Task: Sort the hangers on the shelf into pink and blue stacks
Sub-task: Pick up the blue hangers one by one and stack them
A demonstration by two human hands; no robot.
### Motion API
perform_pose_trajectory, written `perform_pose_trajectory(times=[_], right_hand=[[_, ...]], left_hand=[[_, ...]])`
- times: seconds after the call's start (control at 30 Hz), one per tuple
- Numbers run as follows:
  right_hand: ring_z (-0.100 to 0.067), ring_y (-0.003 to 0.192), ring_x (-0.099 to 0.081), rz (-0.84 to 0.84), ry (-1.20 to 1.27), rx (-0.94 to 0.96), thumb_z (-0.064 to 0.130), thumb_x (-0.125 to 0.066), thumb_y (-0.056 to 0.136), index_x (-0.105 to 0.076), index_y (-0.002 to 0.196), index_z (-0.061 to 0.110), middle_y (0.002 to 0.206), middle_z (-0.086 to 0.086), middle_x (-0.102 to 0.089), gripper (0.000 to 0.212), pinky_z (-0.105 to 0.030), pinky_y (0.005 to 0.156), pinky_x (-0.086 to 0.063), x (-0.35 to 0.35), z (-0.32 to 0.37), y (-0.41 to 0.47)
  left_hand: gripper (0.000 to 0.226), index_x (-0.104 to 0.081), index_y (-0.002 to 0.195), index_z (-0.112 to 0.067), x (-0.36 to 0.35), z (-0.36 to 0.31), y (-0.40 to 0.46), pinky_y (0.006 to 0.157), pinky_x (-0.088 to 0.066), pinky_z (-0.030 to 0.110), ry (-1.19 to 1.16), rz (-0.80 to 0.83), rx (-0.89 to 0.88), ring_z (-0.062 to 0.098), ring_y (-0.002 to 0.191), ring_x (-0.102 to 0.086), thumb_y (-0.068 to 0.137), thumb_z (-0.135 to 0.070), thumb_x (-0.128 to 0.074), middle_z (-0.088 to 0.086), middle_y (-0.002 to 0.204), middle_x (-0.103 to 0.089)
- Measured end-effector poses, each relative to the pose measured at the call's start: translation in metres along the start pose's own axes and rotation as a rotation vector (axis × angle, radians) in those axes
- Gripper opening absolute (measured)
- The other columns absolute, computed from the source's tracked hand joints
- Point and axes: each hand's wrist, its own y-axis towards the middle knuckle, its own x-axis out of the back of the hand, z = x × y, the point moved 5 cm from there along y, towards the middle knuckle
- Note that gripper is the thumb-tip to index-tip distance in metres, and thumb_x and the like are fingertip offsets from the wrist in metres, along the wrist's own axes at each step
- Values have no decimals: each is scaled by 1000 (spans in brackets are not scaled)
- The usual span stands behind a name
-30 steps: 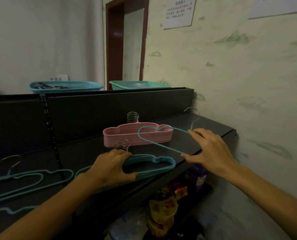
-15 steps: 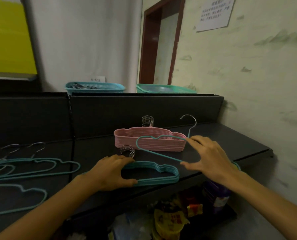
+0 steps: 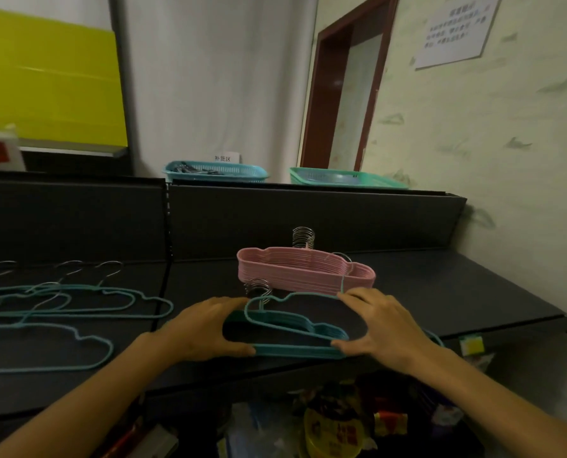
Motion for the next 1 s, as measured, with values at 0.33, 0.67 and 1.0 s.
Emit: perform_pose_trajectory(times=[0.33,0.67,1.0], right_hand=[[-11,129,-36,106,213,97,62,-66,77,-34,147,24,145,6,-39,86,-30,108,-31,-43,52,37],[-10,128,-36,199,306,119,56,-67,80,-31,147,29,145,6,-39,81,-32,108,-33,-54,83,62],[-8,127,-37,308,188,97,61,-65,79,-40,143,28,144,8,-37,76,-27,104,-35,-43,64,50]], left_hand=[[100,-12,148,-36,5,28,-13,109,-32,28,-32,2,78,12,132,-34,71,-62,-68,-7,147,-34],[85,-20,146,-37,4,32,-19,101,-40,26,27,-36,8,8,122,-42,77,-58,-65,-9,139,-40],[77,-41,138,-28,12,40,-18,94,-47,29,88,11,17,8,110,-50,74,-66,-62,-6,126,-53]])
